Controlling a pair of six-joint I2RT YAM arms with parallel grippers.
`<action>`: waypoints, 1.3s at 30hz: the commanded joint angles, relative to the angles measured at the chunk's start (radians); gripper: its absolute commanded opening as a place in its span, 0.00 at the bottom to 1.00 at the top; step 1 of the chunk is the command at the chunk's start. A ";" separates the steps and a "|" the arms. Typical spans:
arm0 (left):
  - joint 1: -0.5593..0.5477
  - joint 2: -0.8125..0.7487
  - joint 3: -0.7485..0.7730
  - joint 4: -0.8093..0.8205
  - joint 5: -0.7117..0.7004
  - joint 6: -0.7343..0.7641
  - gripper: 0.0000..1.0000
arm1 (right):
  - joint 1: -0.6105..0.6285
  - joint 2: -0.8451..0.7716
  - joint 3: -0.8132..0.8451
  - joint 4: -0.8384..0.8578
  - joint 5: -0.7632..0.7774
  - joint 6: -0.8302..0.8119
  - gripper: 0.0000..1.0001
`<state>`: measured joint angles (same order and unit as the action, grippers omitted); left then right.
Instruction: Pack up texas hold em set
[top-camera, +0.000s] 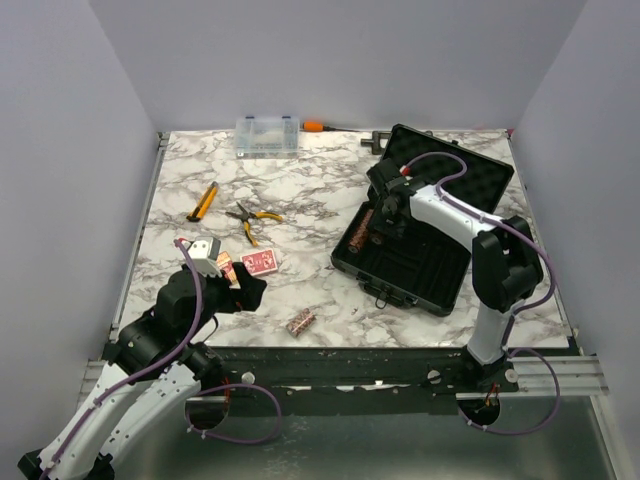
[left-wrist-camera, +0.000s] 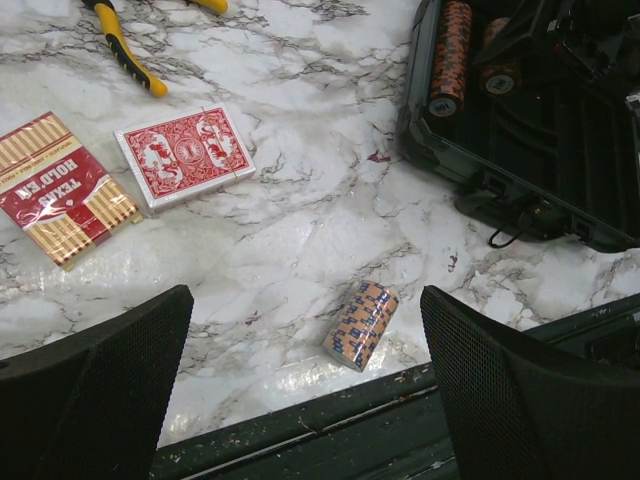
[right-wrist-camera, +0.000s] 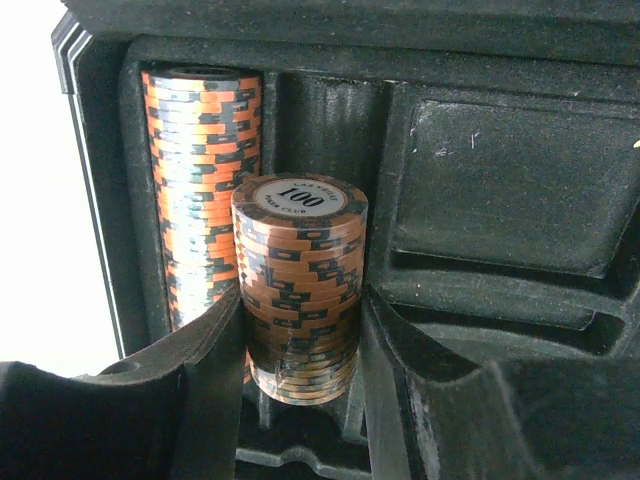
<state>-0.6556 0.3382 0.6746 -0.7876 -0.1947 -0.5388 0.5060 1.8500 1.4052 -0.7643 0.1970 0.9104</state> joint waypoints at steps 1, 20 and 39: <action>0.005 0.010 -0.002 -0.002 -0.026 -0.007 0.94 | -0.011 0.018 -0.004 0.009 0.032 0.041 0.03; 0.010 0.020 -0.003 -0.003 -0.020 -0.006 0.94 | -0.052 0.052 0.000 0.045 -0.019 0.041 0.23; 0.013 0.027 -0.003 -0.003 -0.017 -0.007 0.94 | -0.062 0.066 0.028 0.091 -0.057 0.023 0.56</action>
<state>-0.6479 0.3584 0.6746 -0.7876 -0.1959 -0.5392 0.4557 1.8893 1.3945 -0.7319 0.1555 0.9348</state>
